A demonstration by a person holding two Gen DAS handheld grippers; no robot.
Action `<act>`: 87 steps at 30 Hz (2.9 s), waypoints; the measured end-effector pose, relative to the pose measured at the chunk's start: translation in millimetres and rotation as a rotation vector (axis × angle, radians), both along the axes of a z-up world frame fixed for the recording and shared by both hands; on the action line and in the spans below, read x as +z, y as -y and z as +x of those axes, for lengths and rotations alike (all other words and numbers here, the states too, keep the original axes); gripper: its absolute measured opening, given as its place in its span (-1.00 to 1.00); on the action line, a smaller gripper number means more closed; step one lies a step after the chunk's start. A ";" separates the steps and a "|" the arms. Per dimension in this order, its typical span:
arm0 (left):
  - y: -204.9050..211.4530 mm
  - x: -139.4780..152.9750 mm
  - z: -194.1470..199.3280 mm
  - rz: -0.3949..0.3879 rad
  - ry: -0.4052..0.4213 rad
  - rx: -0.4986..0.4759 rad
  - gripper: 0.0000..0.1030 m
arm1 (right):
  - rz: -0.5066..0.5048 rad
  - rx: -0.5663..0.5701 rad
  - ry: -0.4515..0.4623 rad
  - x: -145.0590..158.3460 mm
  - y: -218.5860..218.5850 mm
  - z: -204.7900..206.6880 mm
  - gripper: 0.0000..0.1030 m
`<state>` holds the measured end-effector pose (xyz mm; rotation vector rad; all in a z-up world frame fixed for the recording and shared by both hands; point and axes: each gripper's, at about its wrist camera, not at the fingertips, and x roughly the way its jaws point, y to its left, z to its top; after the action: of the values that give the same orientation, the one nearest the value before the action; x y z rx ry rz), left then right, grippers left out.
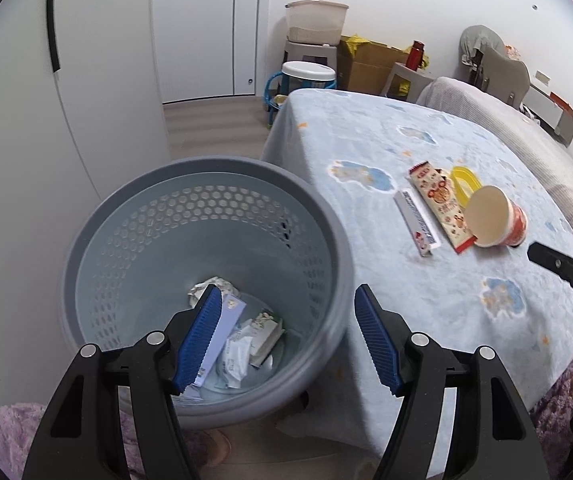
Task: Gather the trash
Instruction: 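Move both tools back toward the red-and-white paper cup on the table, then close the right tool around the red-and-white paper cup and lift it, then grasp the red-and-white snack wrapper with the left tool while the right tool holds the cup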
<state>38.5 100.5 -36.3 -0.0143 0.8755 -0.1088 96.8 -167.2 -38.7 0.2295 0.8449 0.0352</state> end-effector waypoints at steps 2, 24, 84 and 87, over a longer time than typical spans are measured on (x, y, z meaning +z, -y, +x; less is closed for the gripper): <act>9.0 -0.4 -0.4 0.006 -0.001 -0.016 0.28 | -0.007 -0.004 0.001 0.0 6.1 5.0 0.55; 34.4 -15.2 17.6 0.033 -0.044 -0.028 0.28 | 0.056 -0.037 -0.069 -29.9 22.4 66.8 0.88; 207.0 -44.9 146.3 0.102 -0.107 -0.179 -0.10 | 0.187 -0.046 0.089 -9.1 94.3 1.1 0.55; 207.2 -46.8 148.4 0.091 -0.122 -0.181 -0.28 | 0.190 -0.036 0.090 -8.9 92.7 0.6 0.55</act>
<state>186.9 -106.7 -83.2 0.1453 1.0018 -0.2394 97.4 -259.9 -47.7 0.4184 0.7475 0.0919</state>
